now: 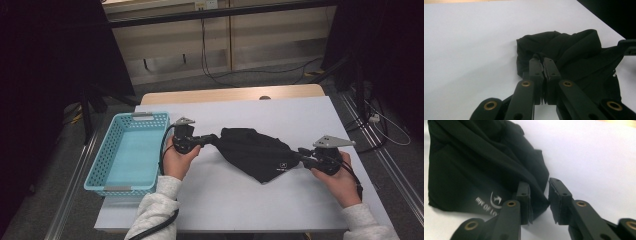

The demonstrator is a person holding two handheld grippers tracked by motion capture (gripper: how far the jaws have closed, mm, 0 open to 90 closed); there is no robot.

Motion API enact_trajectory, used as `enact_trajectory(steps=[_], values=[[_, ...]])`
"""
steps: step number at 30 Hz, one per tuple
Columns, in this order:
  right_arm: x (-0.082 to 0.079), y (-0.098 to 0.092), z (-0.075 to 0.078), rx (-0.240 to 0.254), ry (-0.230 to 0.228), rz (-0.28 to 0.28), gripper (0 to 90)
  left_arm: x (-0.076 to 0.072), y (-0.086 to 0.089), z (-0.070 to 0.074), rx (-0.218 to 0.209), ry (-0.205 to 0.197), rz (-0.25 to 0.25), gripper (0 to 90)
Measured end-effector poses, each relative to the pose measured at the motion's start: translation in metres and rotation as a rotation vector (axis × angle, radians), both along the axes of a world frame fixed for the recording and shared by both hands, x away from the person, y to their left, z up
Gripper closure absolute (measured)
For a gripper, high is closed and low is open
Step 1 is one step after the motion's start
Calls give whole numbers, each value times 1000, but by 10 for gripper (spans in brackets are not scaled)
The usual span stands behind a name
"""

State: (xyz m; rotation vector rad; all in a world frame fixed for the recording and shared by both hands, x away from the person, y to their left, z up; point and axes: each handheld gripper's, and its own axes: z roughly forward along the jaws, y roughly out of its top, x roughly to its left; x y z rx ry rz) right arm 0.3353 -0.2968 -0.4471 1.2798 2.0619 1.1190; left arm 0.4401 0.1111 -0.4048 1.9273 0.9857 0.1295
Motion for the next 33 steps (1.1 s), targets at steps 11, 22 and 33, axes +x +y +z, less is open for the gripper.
enact_trajectory(steps=[11,22,33], values=[[-9,-2,-2,20,-11,4,775,-3,8,7,3,-14,12,872],[-4,6,19,112,-52,35,843,-13,33,22,8,-20,37,872],[4,11,23,115,-39,27,841,-16,33,19,28,-7,48,872]])
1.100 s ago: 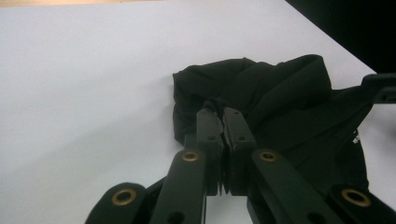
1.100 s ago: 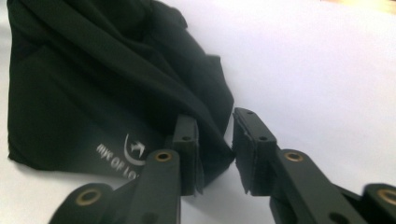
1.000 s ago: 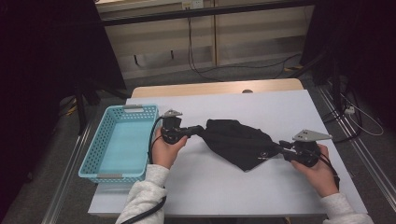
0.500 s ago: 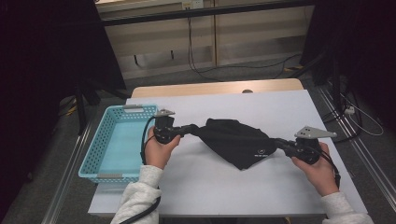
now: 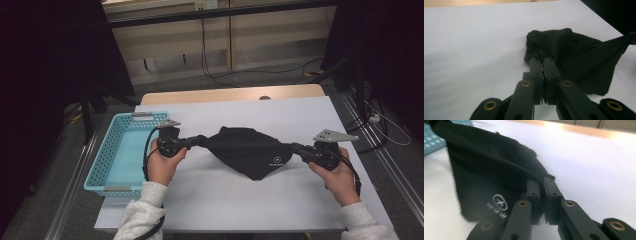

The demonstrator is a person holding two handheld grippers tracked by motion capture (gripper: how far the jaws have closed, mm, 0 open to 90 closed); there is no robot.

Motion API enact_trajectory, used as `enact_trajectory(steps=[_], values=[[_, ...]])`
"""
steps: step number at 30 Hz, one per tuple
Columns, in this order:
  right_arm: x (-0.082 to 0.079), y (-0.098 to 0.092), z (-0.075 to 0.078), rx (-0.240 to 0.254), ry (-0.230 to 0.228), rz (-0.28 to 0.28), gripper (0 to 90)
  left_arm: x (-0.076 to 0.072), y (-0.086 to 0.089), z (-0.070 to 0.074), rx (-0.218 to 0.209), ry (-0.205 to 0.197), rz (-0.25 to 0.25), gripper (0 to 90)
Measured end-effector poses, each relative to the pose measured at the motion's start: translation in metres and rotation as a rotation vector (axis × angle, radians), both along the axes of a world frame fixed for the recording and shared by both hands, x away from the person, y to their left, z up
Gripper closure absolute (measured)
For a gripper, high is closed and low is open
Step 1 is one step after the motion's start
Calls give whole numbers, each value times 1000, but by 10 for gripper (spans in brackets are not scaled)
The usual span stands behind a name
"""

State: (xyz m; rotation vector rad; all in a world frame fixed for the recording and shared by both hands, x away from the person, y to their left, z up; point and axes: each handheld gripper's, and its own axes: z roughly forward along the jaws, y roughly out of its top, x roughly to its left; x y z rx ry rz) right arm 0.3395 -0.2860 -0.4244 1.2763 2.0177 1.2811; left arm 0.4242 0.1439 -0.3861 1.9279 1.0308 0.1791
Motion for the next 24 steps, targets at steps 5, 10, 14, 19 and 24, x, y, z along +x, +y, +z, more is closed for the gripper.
enact_trajectory(steps=[5,10,14,19,24], values=[[17,1,-13,-24,58,-37,840,16,-11,-12,-2,39,25,871],[28,2,-27,-78,117,-53,839,25,-16,-26,-11,73,29,867],[30,1,-28,-89,125,-62,839,26,-15,-27,-25,47,17,846],[27,-5,-29,-103,131,-85,839,22,-13,-22,-47,-24,37,522],[21,-9,-31,-109,135,-104,839,15,-13,-20,-47,-56,28,320]])
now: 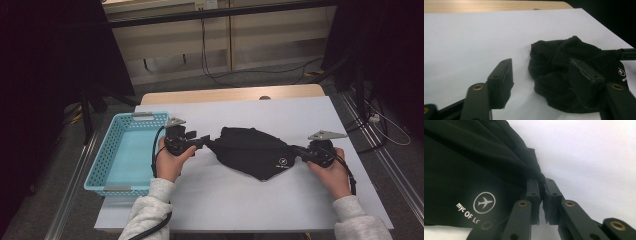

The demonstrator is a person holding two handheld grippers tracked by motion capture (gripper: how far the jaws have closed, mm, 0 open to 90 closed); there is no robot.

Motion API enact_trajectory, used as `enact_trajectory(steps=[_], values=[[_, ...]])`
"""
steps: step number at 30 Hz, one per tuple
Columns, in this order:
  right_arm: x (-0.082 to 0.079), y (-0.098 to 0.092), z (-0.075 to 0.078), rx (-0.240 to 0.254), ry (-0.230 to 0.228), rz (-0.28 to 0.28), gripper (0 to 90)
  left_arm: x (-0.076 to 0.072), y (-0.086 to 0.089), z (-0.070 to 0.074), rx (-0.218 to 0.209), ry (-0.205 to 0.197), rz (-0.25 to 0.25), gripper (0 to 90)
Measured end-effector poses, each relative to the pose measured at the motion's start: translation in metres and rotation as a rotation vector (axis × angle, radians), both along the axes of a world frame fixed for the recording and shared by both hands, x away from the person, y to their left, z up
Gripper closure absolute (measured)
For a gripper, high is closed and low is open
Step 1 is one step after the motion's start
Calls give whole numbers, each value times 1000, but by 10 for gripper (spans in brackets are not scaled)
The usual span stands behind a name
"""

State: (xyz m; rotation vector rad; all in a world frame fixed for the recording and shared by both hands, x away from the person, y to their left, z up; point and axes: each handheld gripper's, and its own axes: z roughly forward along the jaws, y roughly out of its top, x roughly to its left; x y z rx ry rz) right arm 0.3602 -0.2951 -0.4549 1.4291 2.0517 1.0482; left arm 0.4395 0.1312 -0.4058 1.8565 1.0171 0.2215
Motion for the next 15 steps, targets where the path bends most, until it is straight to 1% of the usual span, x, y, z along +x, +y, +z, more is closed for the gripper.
enact_trajectory(steps=[1,2,7,9,10,11,14,15], values=[[0,0,0,0,0,0,839,-2,1,-1,1,-11,2,320],[0,-1,0,6,0,1,839,-3,2,-1,3,-19,0,299],[-1,-2,0,15,-10,4,838,-15,7,-3,-1,-35,-17,248],[-1,-1,0,17,-10,3,836,-18,9,-3,7,-47,-29,230],[0,-1,-1,14,-9,5,835,-19,9,-3,1,-48,-30,212],[0,-1,-1,14,-9,5,835,-20,10,-3,7,-50,-40,212],[-1,1,0,12,-7,3,834,-23,12,-3,19,-69,-46,211],[0,0,0,10,-9,6,834,-24,13,-5,23,-68,-48,211]])
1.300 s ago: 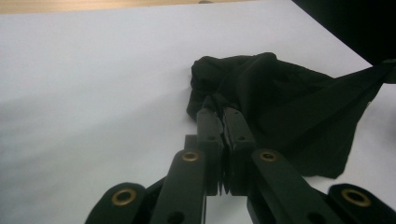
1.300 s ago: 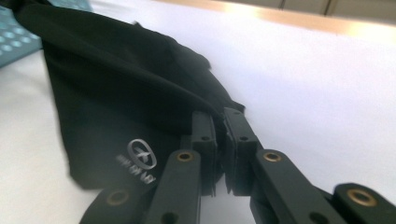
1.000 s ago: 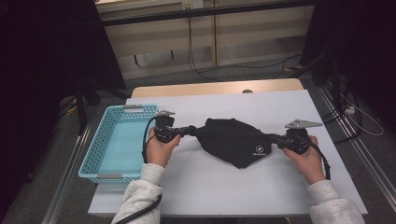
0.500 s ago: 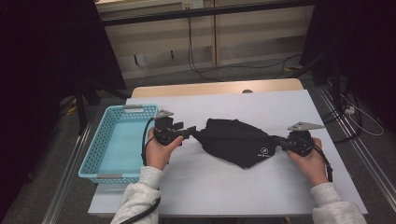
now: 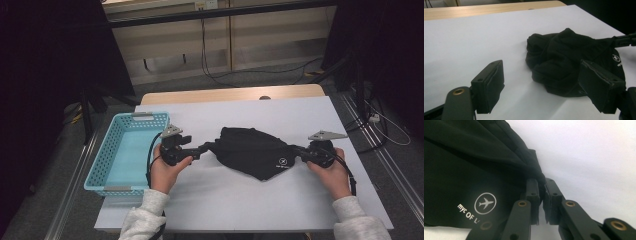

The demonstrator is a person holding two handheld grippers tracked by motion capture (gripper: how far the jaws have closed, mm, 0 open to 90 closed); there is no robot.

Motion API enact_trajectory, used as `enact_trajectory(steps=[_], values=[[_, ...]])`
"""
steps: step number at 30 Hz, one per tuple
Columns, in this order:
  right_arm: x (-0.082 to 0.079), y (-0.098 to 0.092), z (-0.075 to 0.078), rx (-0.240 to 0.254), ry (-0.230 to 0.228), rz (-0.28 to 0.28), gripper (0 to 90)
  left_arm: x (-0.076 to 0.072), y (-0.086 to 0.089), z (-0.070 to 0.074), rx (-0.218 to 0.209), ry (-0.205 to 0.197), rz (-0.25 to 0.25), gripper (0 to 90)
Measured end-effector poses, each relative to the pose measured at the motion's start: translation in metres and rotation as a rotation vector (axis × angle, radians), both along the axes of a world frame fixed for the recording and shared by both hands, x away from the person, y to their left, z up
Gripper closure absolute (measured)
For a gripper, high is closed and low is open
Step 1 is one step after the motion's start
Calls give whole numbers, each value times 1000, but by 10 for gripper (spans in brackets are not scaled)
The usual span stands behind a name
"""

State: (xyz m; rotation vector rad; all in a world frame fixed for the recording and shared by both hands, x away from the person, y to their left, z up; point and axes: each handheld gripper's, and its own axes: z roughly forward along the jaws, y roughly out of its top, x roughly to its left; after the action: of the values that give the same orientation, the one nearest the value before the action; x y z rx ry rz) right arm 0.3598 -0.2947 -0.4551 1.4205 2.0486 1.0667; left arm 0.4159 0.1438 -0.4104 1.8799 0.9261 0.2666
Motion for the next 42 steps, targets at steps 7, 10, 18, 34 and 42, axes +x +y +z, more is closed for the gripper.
enact_trajectory(steps=[7,10,18,34,42], values=[[0,-2,0,11,-6,-7,834,-9,-5,-13,50,-8,-25,201],[0,-2,0,9,-7,-7,833,-10,-7,-17,93,-16,-31,204],[0,-1,1,11,-13,-3,832,4,-21,-26,129,-47,-42,264],[-1,2,1,41,-17,22,648,17,-36,-20,17,35,-99,815],[-6,5,-4,72,19,34,523,15,-29,-13,-2,77,-75,838]])
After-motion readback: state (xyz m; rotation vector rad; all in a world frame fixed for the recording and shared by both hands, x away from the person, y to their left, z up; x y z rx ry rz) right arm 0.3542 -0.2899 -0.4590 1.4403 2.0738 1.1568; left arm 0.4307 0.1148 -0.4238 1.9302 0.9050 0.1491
